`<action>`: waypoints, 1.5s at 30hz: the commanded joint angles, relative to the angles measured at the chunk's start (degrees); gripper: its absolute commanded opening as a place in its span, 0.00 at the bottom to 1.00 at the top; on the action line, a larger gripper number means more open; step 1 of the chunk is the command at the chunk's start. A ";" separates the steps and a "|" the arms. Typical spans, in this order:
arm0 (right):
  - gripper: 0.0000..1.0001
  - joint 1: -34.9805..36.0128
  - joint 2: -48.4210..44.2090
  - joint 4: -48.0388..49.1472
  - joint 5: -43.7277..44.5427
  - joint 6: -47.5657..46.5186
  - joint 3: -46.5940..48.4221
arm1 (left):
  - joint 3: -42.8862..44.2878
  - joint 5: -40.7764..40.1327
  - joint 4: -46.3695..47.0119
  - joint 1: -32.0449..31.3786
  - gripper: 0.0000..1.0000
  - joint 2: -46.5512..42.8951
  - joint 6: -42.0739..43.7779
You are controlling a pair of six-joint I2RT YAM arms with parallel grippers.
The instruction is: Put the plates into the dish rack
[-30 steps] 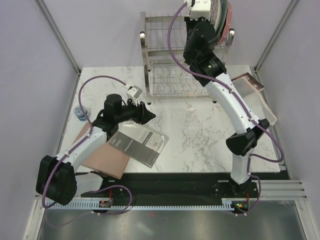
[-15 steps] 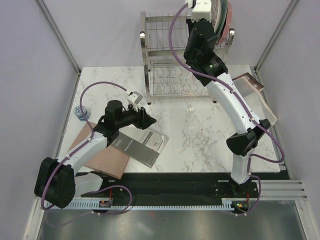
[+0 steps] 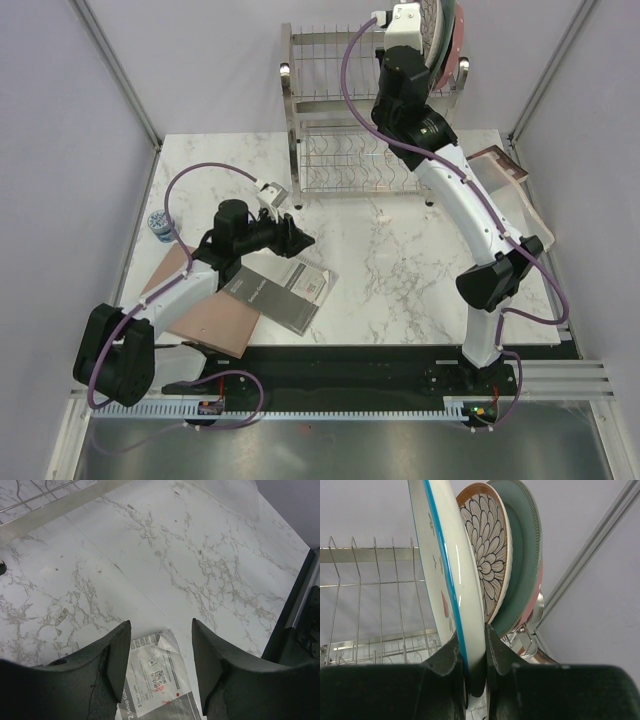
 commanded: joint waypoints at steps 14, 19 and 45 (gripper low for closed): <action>0.00 -3.40 7.55 6.48 -2.53 -0.51 8.76 | 0.68 -0.39 3.09 0.30 0.59 2.21 -0.77; 0.00 -4.28 10.19 8.94 -2.18 -1.66 9.29 | 1.03 -0.13 3.18 0.57 0.59 3.18 -1.03; 0.77 4.85 -12.20 39.00 -3.41 -26.79 -23.47 | 7.00 1.01 0.02 1.53 0.63 3.44 3.89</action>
